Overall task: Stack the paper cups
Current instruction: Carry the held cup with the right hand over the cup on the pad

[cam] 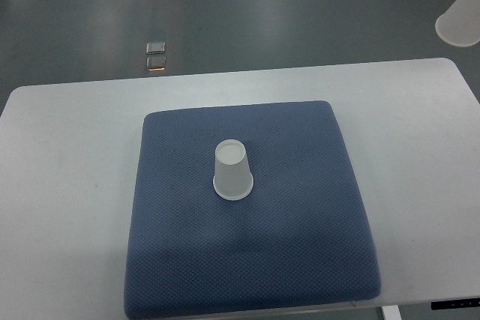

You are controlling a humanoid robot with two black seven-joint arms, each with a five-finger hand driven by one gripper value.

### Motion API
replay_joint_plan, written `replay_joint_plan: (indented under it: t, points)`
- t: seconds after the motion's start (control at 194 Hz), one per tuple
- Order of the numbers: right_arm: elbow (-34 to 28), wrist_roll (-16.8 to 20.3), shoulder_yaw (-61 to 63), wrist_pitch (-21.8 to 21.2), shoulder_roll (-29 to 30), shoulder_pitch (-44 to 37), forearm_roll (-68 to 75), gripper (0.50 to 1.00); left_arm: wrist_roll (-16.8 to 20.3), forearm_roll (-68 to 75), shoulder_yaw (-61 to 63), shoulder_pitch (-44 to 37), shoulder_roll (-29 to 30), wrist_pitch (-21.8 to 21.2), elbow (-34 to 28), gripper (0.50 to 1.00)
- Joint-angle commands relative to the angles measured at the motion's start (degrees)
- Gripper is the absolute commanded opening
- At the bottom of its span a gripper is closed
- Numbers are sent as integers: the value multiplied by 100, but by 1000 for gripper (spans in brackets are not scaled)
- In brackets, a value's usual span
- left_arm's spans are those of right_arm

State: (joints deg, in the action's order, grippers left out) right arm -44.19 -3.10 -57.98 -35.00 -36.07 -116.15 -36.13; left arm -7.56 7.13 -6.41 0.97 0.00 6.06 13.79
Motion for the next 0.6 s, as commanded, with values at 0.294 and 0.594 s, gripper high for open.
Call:
replay_joint_plan:
  t: [0.294, 0.594]
  points:
    - [-968, 64, 32, 0, 530, -883, 71, 666, 0, -1, -1, 0, 0, 0, -8, 1000]
    - [-1056, 73, 261, 0, 1532, -1094, 677, 672, 0, -1, -9, 0, 0, 0, -17, 1000]
